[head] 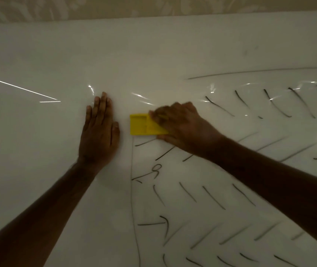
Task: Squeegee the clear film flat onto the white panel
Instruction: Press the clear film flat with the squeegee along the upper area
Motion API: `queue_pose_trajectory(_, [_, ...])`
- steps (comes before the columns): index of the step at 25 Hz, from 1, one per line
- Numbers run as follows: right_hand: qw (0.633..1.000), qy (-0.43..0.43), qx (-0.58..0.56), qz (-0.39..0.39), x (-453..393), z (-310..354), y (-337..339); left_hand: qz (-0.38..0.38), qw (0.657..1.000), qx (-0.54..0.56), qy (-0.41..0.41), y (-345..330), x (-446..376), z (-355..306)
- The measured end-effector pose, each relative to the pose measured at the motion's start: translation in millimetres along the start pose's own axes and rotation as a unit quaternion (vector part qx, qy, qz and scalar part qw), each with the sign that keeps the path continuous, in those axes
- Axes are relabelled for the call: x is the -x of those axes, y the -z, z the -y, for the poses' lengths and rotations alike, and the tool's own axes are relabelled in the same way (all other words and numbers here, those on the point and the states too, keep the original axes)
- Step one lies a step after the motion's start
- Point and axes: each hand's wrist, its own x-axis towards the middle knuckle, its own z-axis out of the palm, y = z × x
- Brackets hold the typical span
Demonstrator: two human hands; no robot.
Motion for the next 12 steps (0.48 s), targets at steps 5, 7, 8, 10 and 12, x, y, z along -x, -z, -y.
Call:
queue_pose_trajectory(5, [0.999, -0.038, 0.008, -0.012, 73, -56, 33, 0.017, 1.0, -0.008, -0.001, 1, -1, 1])
queue_pose_trajectory(7, [0.992, -0.12, 0.032, -0.025, 66, -99, 46, 0.027, 1.0, -0.009, -0.002, 1, -6, 0])
queue_pose_trajectory(8, [0.986, -0.158, 0.031, -0.033, 55, -114, 50, 0.03, 0.999, -0.009, -0.003, 0, -10, -1])
queue_pose_trajectory(10, [0.978, -0.202, 0.014, -0.043, 27, -123, 44, 0.032, 0.999, -0.011, -0.001, -2, -21, -6])
queue_pose_trajectory(12, [0.977, -0.207, 0.002, -0.046, 7, -105, 30, 0.026, 1.0, 0.0, 0.007, -5, -36, -12])
